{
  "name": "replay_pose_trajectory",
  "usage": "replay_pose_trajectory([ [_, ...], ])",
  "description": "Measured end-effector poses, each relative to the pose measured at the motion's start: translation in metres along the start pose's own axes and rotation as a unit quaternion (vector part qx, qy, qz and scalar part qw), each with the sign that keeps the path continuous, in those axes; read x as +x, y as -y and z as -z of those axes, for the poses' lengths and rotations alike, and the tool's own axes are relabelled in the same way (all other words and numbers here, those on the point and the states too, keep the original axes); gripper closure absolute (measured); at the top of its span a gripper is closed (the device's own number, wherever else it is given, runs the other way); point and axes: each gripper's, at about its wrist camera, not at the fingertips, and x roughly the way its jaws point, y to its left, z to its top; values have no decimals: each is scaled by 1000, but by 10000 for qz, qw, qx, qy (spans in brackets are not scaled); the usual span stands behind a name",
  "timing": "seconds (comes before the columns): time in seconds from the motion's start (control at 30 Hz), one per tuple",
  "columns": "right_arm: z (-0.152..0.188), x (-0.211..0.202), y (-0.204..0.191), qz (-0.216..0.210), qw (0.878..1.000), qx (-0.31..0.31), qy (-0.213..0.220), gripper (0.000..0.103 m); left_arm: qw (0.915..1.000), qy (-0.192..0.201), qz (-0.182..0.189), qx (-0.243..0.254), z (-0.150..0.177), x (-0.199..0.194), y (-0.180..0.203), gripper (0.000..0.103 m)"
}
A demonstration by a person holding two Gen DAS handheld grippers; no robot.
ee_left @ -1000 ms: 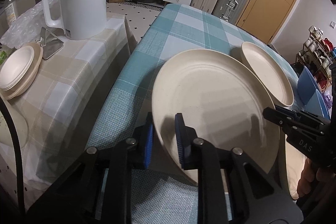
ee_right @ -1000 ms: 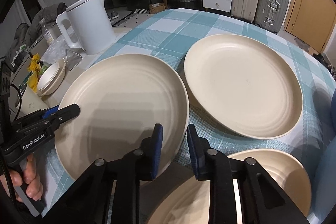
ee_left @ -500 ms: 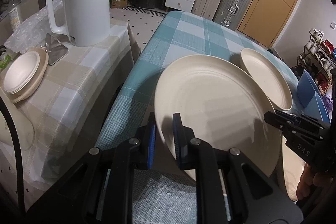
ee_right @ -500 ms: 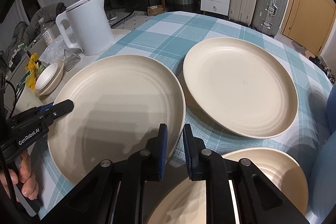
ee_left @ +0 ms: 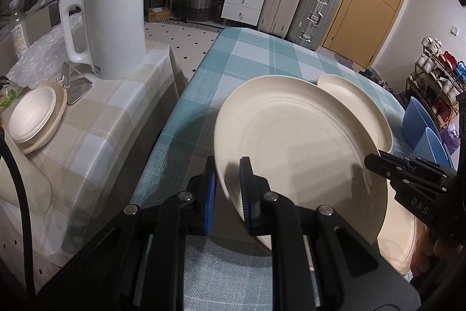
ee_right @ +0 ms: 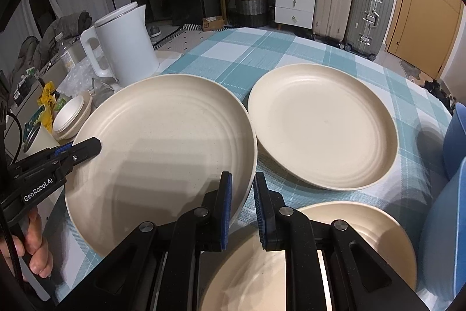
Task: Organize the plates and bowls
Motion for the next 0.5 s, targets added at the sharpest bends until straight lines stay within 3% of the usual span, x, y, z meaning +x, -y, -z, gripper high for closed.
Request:
replay_pose_trajectory([
  [0.5, 11, -33, 19, 126, 9994, 258, 201, 87, 9993, 70, 158, 346, 1, -15, 34, 90],
])
